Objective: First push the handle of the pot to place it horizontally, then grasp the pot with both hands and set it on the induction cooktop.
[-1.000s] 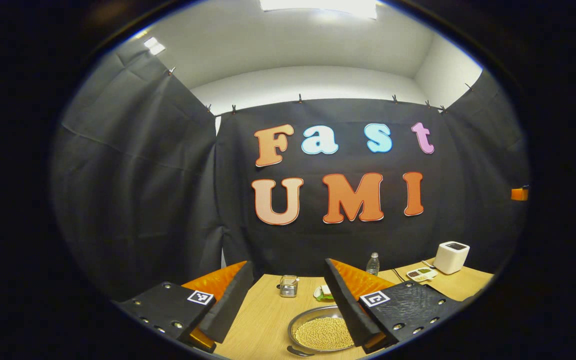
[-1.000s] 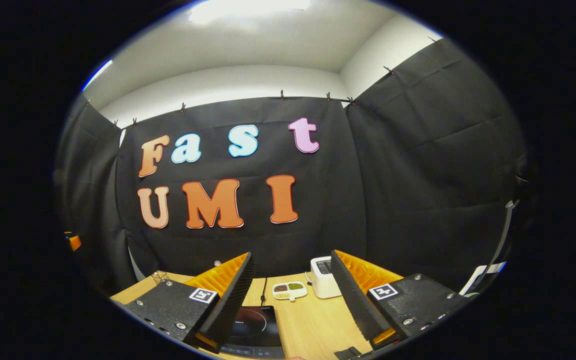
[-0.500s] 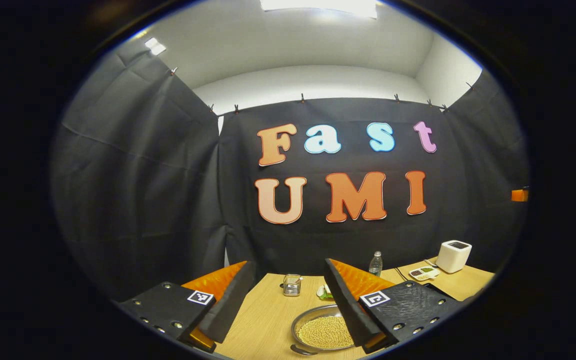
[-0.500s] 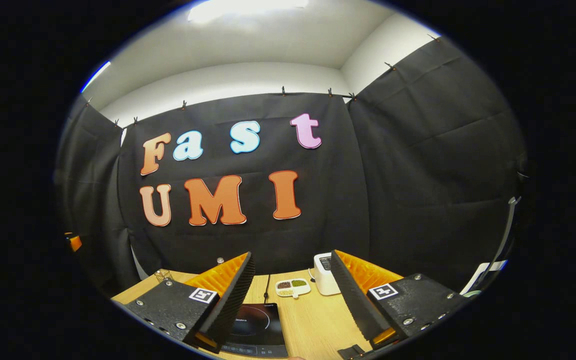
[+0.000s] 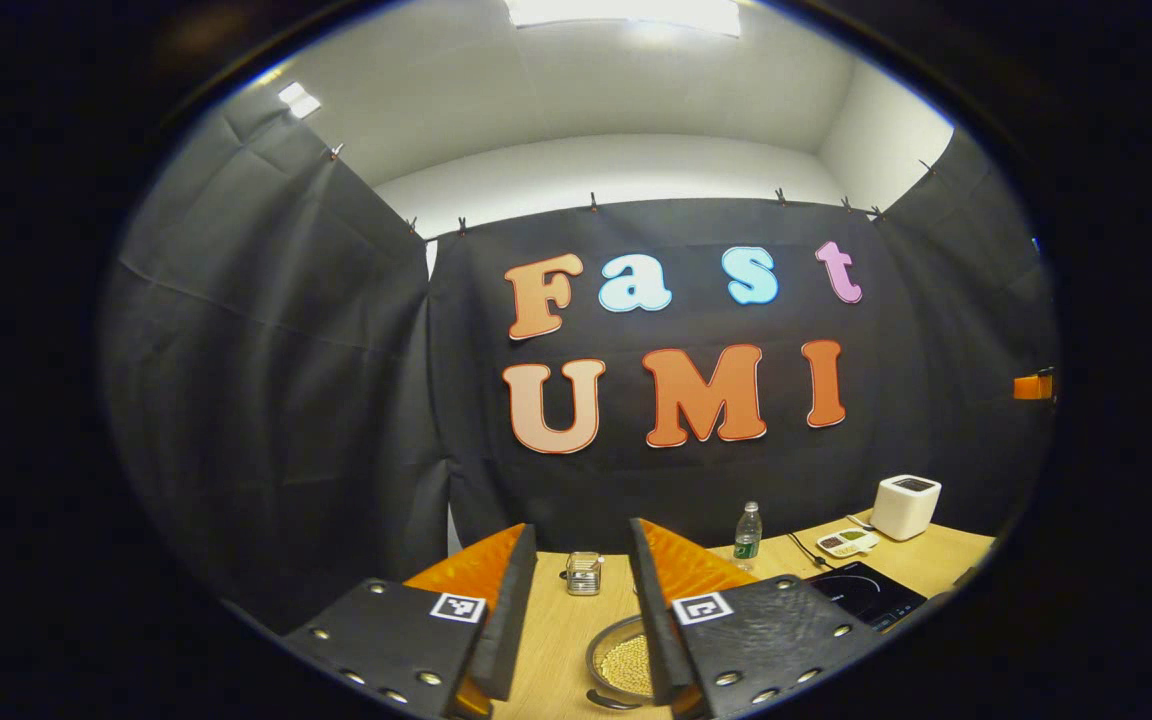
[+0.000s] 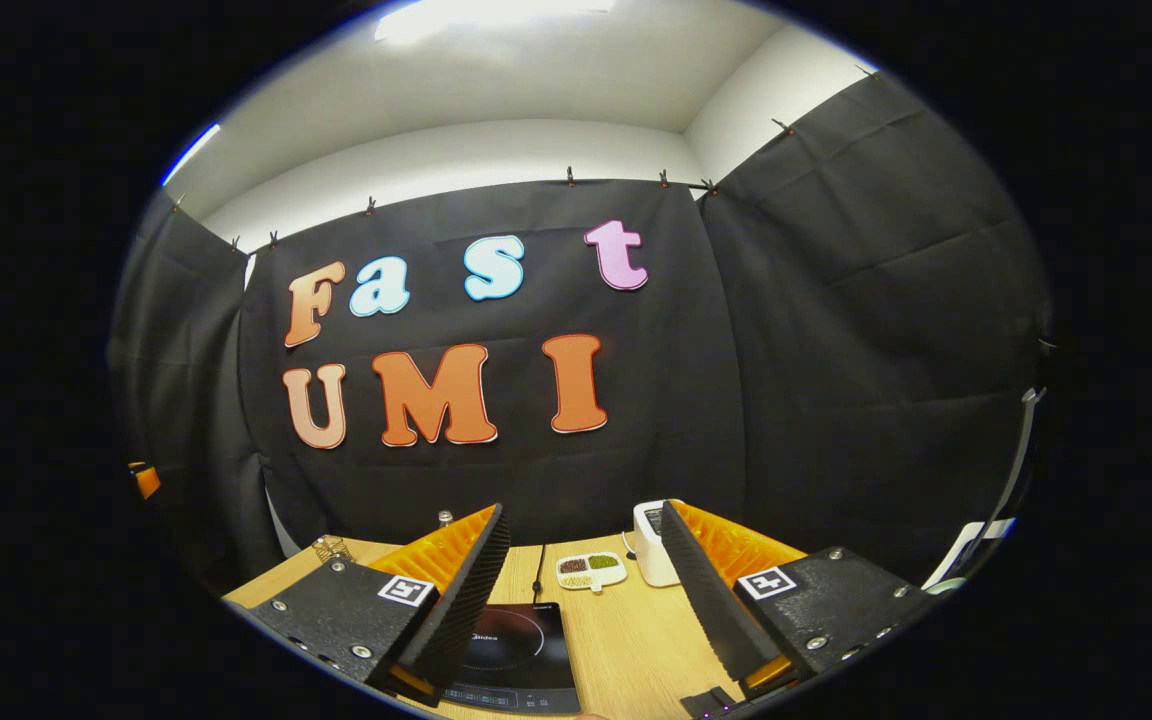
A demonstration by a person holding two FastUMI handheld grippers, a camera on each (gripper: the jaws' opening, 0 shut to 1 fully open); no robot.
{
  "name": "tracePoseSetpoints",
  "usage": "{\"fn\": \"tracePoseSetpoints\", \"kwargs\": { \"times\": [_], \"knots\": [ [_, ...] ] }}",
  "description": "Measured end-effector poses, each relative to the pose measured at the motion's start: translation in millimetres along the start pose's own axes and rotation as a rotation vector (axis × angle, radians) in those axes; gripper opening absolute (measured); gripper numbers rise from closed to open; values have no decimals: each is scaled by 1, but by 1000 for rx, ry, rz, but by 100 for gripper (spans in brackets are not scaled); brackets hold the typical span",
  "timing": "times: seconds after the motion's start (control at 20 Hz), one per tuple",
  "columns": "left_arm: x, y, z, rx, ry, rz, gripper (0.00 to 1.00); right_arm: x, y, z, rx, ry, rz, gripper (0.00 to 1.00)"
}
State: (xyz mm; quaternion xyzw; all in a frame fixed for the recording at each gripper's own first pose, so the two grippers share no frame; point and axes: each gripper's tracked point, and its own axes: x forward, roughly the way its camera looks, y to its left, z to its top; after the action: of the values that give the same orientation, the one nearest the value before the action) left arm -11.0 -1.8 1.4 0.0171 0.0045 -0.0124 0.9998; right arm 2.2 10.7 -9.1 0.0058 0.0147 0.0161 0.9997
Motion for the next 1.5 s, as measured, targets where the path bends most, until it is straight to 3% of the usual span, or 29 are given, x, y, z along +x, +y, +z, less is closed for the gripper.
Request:
{"fn": "tracePoseSetpoints", "kwargs": {
  "times": [0.2, 0.3, 0.35, 0.4, 0.5, 0.6, 0.85, 1.5],
  "knots": [
    [2, -4, -11, -4, 20, -24, 31, 2, 0, -4, -1, 9, 0, 95],
    [6, -4, -14, 2, 28, -23, 31, 4, -2, -5, -13, 7, -9, 95],
    [5, -2, -15, -6, 29, -17, 27, 5, -3, -5, -18, 6, -14, 95],
    [6, -5, -17, -16, 30, -27, 15, 5, -4, -5, -21, 2, -18, 95],
    [6, -6, -26, -18, 46, -30, 15, 7, -4, -6, -18, -2, -23, 95],
    [5, -10, -36, -16, 65, -57, 4, 9, -4, -6, -13, -7, -28, 95],
    [1, -23, -87, -14, 182, -123, 1, 15, -6, -11, -13, -2, -41, 95],
    [-34, -54, -242, -95, 532, -183, 2, 23, 2, -28, -16, 34, -32, 95]
  ]
}}
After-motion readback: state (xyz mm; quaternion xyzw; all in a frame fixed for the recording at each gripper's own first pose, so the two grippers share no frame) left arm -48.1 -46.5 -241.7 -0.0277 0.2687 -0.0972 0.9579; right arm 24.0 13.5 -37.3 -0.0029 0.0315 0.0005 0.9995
